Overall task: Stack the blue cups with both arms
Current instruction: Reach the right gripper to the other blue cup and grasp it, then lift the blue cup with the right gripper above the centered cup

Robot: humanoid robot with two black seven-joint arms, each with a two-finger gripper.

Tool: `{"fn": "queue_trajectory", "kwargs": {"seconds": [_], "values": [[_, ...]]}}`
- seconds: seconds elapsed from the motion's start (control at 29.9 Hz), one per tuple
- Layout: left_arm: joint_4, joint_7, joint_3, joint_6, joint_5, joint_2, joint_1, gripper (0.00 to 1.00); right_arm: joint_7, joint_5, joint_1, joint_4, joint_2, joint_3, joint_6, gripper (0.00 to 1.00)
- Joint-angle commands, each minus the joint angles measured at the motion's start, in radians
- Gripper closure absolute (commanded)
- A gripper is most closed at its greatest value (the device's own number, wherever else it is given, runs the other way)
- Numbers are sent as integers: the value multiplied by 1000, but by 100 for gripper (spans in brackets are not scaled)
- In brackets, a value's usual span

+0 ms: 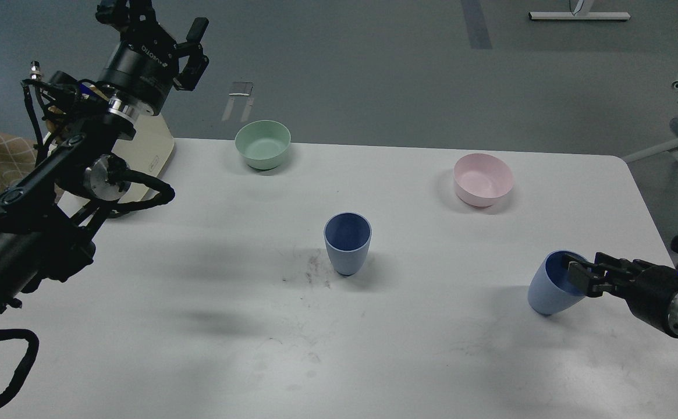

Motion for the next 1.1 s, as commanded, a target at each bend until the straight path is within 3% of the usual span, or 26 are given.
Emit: {"fn": "queue_trajectory", "kwargs": {"seconds": [0.0,0.27,0.4,0.87,1.07], "values": [[0,0,0,-2,0,2,-7,2,0,-2,-1,2,-2,-4,0,52],[3,-1,1,-2,0,4,-6,2,-3,0,-1,0,-12,-4,0,67],[5,-3,1,-2,0,4,-1,2,-32,-2,-8,0,6,-3,0,97],[5,-3,0,-2,0,11,-4,2,-12,41,37,14,11,84,0,100],[0,2,0,-3,0,16,-3,2,-23,193,317,6,-11,86,0,100]]}}
